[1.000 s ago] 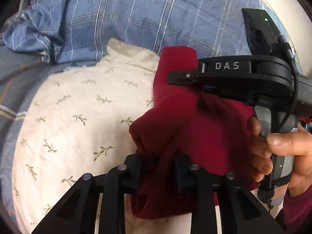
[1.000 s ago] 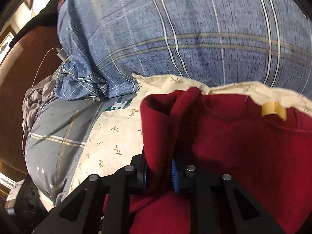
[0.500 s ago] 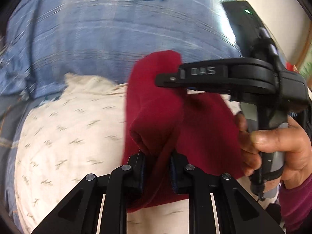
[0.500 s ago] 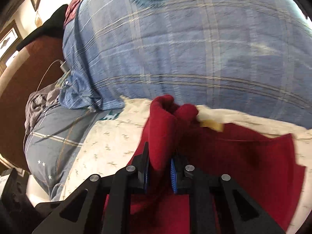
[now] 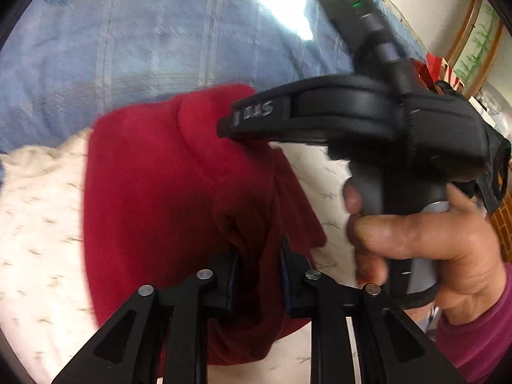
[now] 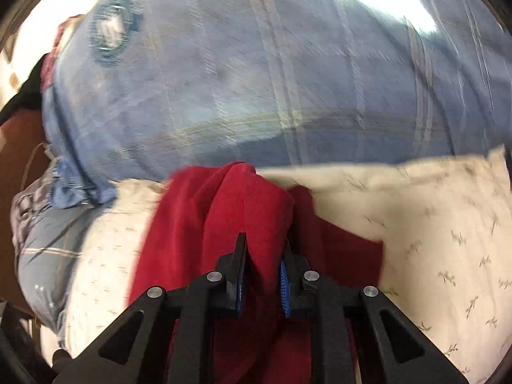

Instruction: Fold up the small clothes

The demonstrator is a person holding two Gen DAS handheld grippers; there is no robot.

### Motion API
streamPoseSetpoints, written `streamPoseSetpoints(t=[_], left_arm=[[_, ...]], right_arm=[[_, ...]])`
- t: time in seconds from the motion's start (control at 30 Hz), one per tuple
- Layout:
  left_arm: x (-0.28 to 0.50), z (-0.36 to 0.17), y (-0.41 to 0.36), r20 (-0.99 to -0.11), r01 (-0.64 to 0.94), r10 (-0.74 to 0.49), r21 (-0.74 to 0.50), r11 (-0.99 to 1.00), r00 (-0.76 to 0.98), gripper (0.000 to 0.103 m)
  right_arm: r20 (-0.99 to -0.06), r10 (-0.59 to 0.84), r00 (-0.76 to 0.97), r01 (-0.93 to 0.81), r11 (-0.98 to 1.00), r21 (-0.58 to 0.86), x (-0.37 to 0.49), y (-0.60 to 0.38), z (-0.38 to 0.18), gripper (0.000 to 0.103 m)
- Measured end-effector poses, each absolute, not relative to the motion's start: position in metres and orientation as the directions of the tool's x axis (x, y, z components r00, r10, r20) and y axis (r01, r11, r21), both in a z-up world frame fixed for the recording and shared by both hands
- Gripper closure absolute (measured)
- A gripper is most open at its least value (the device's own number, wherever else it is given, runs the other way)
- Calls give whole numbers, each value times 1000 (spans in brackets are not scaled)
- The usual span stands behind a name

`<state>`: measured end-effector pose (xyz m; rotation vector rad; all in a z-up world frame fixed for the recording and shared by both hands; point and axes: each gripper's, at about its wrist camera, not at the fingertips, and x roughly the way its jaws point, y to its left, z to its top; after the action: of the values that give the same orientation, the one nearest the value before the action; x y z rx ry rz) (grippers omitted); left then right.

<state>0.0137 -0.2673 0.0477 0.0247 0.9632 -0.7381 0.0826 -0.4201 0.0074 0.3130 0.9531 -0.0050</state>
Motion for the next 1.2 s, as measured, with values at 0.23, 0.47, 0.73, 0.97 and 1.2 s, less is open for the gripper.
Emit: streamPoseSetpoints(t=[0.23, 0.47, 0.73, 0.97, 1.2], left_arm=[[-2, 57, -244, -760, 630, -561, -267, 729, 327, 45], [-37, 86, -155, -728, 518, -490, -216, 828, 479, 35], [-57, 69, -142, -773, 430, -413, -203, 880, 482, 35], [-58, 68, -154, -773, 407, -380, -173, 897, 507, 35], [-52, 46, -157, -801, 376, -359, -182, 909, 480, 35]], right_arm=[[-771, 194, 606, 185, 909, 374, 67, -441, -6, 62], [-720, 260, 644, 62, 919, 389, -1, -415, 29, 45], [-775, 236, 586, 126, 918, 376, -32, -387, -14, 40], [-723, 162, 671, 124, 937, 326, -61, -390, -1, 91], [-728, 172, 664, 143, 926, 349, -74, -394, -8, 89]])
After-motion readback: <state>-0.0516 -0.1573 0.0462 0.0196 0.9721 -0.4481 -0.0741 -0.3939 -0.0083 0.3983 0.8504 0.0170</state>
